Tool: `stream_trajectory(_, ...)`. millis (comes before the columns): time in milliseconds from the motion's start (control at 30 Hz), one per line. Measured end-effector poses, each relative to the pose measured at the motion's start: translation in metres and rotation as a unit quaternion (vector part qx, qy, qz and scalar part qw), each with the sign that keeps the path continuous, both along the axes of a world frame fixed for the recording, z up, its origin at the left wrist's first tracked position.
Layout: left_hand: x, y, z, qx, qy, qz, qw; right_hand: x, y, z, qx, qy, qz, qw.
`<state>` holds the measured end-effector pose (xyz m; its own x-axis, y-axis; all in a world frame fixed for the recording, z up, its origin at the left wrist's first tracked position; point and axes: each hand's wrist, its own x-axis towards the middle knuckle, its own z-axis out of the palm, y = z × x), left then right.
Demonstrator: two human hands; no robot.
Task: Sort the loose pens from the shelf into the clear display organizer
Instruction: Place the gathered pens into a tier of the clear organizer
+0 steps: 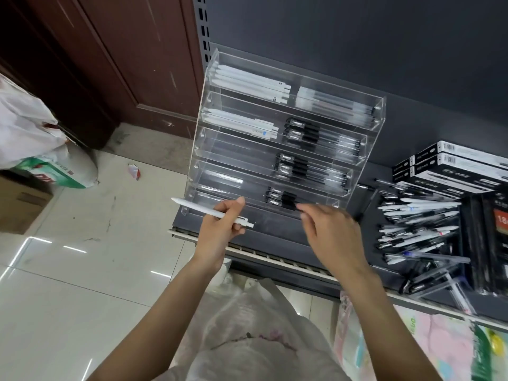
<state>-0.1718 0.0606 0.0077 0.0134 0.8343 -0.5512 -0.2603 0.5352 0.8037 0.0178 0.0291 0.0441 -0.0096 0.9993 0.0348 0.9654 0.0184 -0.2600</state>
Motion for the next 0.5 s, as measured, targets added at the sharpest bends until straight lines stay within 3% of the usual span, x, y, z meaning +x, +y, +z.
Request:
stream_trajectory(100, 0.007, -0.002, 0.006, 0.022, 0.000, -0.015, 1.000, -0.031, -0.008, 0.016, -0.017, 0.216, 0.035, 0.976)
stream_trajectory(267, 0.015, -0.008, 0.016, 0.067, -0.005, -0.026, 0.997, -0.052, -0.006, 0.013, 0.001, 0.212, 0.056, 0.976)
stream_trajectory(500, 0.012, -0.001, 0.037, 0.112, -0.023, -0.035, 0.993, -0.044, 0.024, 0.021, -0.039, 0.298, 0.083, 0.950)
